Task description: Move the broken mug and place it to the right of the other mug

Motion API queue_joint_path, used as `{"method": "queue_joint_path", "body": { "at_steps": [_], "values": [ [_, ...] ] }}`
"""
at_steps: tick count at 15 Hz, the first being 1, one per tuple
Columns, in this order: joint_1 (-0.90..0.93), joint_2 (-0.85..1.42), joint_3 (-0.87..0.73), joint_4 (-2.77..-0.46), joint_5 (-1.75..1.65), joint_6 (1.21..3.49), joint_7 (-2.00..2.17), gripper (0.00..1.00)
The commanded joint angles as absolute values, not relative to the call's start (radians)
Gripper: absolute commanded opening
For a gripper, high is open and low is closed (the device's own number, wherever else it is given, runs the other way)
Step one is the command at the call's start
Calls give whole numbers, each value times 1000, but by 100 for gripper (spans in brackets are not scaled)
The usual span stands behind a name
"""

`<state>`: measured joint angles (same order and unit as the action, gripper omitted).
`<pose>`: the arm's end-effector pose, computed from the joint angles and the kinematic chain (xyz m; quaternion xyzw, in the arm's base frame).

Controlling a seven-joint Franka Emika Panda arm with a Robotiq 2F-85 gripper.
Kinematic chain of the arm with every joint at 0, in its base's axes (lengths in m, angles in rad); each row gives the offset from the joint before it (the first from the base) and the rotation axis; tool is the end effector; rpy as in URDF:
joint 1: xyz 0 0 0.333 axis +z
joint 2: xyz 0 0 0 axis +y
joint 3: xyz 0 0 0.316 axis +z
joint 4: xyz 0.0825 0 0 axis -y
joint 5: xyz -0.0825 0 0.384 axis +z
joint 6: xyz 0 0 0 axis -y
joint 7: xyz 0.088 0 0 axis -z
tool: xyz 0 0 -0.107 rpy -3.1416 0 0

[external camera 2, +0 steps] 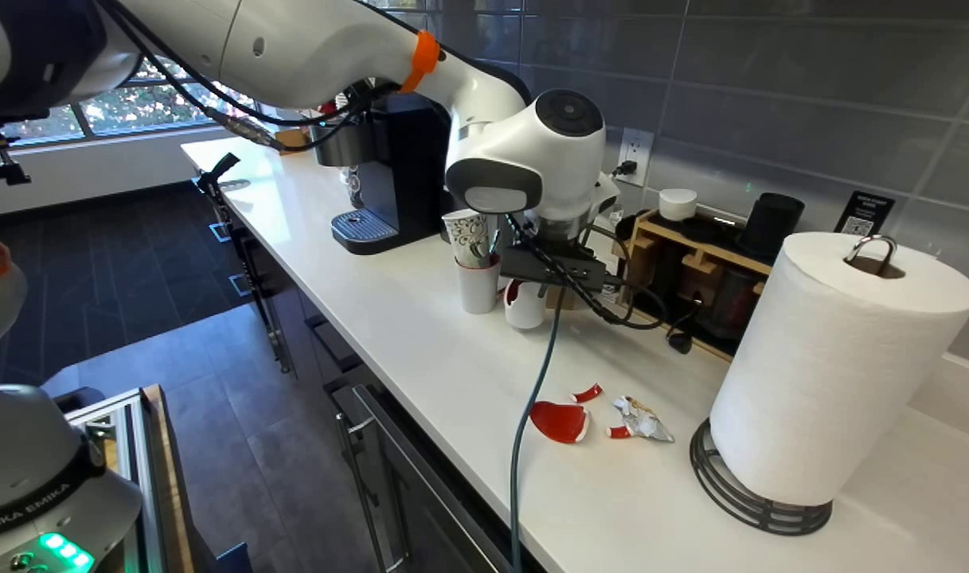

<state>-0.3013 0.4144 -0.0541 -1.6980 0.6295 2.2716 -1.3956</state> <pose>0.6445 -0.2192 0.3742 -0.9132 -0.3189 -0.2350 0.0955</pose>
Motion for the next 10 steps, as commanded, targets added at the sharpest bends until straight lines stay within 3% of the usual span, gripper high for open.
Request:
{"method": "queue_joint_path", "body": {
  "at_steps": [1, 10],
  "values": [
    [-324, 460, -42, -1625, 612, 2215, -1376, 2],
    [-327, 512, -39, -1565, 556, 2213, -1333, 2]
  ]
}}
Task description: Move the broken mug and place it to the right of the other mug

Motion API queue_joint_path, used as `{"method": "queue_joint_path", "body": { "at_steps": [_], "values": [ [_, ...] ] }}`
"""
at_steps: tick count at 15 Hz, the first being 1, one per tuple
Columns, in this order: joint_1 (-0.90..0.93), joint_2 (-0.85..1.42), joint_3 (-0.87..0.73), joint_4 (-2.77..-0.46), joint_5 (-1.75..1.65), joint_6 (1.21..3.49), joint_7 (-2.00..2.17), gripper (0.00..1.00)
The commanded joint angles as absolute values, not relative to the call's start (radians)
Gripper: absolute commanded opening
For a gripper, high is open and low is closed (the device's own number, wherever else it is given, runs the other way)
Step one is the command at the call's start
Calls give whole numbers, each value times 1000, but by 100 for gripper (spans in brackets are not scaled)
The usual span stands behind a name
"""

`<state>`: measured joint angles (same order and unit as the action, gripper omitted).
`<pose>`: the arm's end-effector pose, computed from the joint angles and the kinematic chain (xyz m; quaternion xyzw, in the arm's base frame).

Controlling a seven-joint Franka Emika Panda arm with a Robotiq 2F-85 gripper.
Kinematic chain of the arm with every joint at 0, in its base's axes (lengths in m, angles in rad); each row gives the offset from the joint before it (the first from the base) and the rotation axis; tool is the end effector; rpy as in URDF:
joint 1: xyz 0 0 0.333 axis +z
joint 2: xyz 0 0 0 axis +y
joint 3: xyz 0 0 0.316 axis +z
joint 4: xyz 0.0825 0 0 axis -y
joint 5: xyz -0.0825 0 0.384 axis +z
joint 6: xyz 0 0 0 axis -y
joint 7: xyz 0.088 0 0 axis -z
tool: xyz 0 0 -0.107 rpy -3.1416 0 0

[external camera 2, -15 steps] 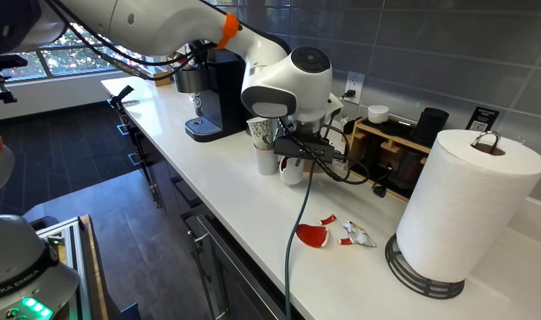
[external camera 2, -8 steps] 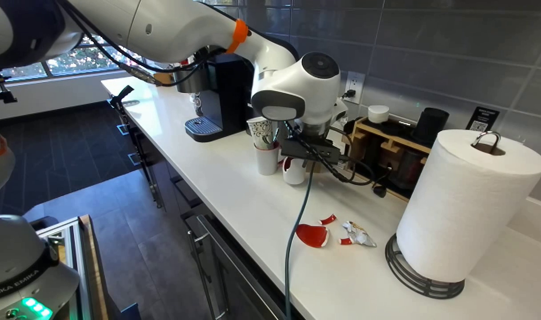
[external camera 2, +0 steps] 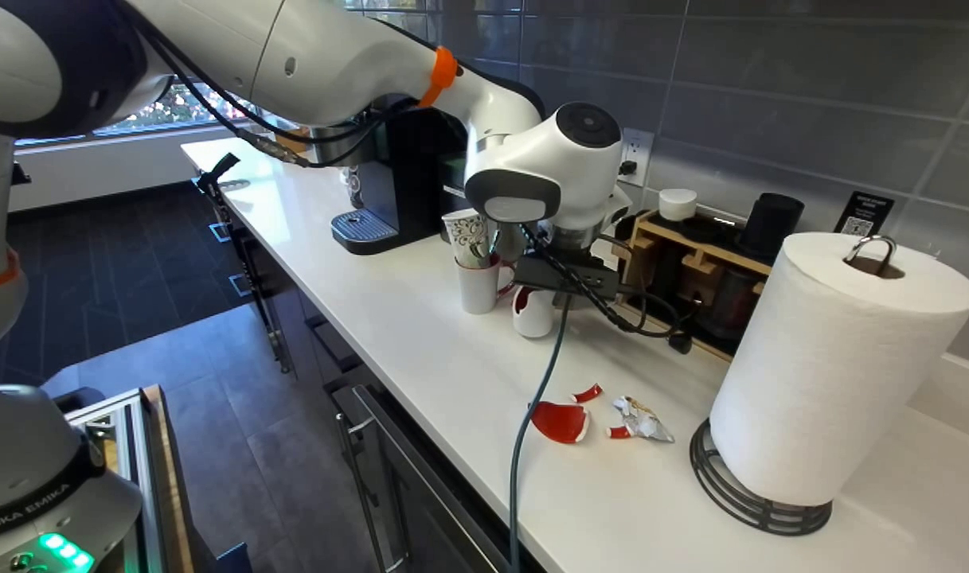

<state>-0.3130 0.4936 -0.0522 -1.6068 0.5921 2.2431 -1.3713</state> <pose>0.6615 -0.2303 0.3602 -0.9165 -0.3205 -0.2199 0.0948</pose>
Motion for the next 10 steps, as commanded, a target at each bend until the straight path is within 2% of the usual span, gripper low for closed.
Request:
{"method": "queue_joint_path", "body": {
  "at_steps": [1, 10],
  "values": [
    [-329, 515, -37, -1561, 552, 2216, -1327, 2],
    [-357, 560, 1, -1520, 580, 2245, -1319, 2]
  ]
}}
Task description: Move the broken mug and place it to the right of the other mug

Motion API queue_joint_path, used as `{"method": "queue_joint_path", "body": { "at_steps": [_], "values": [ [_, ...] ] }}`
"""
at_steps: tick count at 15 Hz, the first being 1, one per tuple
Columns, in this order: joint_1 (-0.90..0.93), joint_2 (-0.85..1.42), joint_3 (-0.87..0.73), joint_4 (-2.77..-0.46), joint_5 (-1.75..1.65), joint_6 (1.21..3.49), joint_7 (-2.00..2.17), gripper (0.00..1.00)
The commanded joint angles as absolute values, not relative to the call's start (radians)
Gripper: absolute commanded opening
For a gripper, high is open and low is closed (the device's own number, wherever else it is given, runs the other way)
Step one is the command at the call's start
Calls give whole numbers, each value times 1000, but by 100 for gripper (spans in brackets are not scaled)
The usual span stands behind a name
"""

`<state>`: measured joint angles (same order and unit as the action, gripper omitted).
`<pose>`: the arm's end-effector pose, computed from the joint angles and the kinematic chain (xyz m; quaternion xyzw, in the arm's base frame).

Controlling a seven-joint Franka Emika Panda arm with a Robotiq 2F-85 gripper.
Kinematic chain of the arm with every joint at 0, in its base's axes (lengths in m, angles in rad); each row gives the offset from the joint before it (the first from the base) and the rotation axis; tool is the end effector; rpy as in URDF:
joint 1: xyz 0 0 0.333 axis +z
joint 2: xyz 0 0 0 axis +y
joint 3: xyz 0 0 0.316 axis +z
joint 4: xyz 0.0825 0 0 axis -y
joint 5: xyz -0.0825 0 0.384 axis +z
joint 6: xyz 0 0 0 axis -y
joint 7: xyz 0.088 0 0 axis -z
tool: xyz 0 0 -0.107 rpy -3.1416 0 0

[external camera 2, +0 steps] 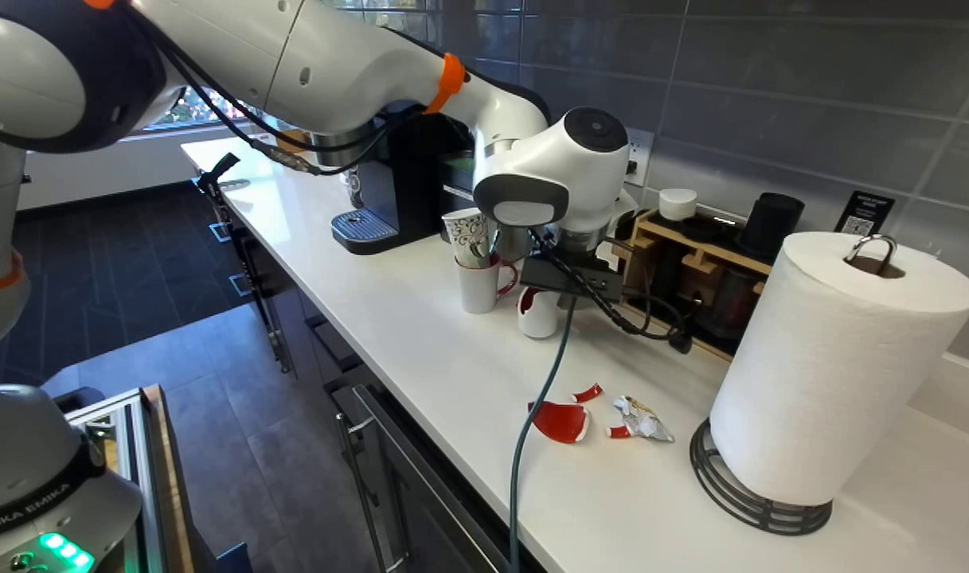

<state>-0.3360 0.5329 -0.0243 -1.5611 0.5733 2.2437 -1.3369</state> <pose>0.6715 -0.2334 0.3541 -0.9199 -0.3108 -0.2189 0.0963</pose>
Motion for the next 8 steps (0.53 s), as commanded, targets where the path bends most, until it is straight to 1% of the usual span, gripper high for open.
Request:
{"method": "queue_joint_path", "body": {
  "at_steps": [1, 8],
  "values": [
    [-360, 566, 4, -1513, 581, 2247, -1318, 2],
    [-364, 597, 15, -1487, 569, 2268, -1298, 2]
  ]
}}
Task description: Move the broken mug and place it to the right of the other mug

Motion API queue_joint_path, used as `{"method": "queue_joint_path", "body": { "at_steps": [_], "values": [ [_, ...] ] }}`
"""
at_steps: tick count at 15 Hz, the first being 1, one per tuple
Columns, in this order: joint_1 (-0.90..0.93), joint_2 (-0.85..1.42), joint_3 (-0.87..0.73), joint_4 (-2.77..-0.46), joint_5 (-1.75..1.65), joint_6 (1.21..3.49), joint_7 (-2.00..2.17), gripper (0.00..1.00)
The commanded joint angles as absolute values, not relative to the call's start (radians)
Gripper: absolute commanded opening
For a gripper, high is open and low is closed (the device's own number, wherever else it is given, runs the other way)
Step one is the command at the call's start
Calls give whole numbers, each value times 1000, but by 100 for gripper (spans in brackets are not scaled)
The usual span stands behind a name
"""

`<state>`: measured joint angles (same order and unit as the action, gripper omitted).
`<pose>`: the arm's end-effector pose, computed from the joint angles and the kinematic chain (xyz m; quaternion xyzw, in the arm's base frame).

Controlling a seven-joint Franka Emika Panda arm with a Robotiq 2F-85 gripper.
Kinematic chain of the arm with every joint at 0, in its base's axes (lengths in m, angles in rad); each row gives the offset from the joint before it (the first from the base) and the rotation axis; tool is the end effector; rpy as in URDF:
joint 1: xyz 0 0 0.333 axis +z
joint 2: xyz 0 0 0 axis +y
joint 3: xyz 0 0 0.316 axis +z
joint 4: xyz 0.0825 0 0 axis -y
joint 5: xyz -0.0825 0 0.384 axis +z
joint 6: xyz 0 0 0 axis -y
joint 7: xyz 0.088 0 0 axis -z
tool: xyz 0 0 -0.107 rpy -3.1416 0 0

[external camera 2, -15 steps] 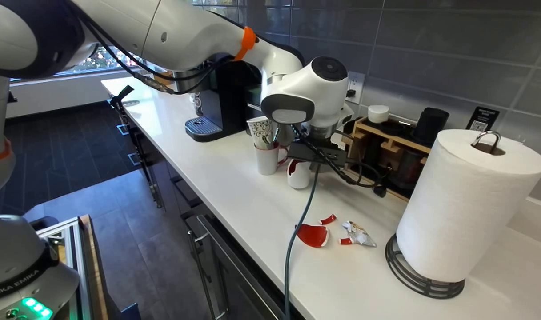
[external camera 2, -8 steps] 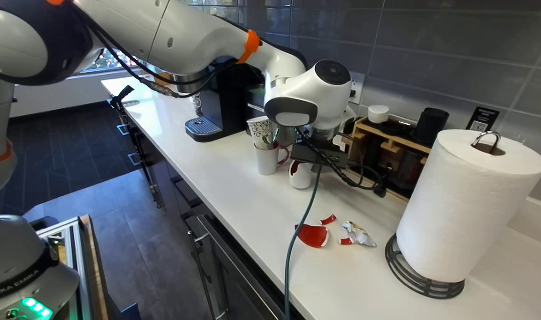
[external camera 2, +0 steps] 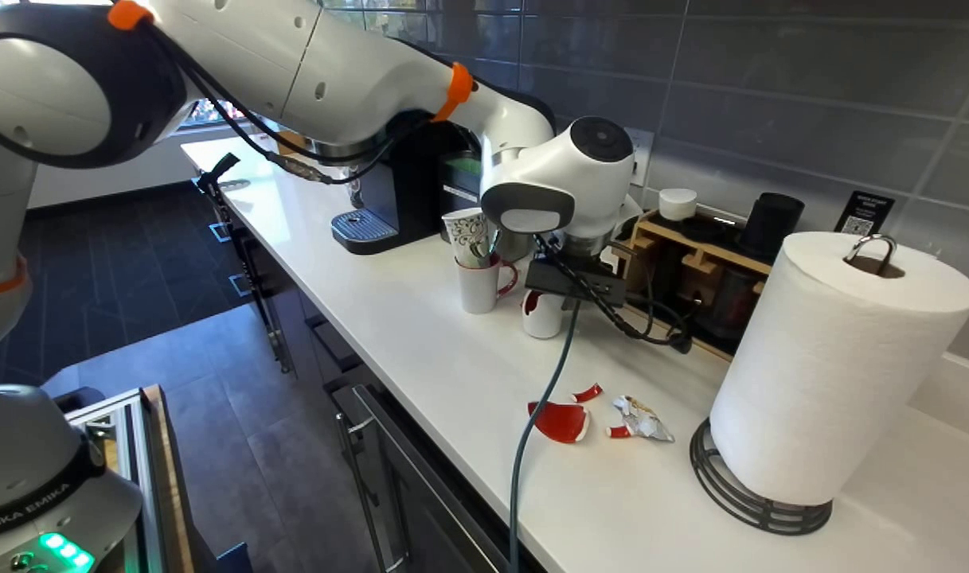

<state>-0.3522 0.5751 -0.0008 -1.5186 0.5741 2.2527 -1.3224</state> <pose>0.6818 -0.2351 0.3451 -0.9207 -0.3036 -0.2242 0.0994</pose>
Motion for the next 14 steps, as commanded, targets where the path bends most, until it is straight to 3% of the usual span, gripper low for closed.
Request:
{"method": "queue_joint_path", "body": {
  "at_steps": [1, 7, 8, 10, 14],
  "values": [
    [-364, 599, 16, -1486, 567, 2268, -1295, 2],
    [-361, 608, 14, -1478, 556, 2262, -1276, 2],
    [-361, 609, 14, -1475, 554, 2258, -1270, 35],
    [-362, 609, 16, -1473, 555, 2255, -1263, 42],
    [-368, 594, 21, -1475, 557, 2234, -1250, 73]
  ]
}}
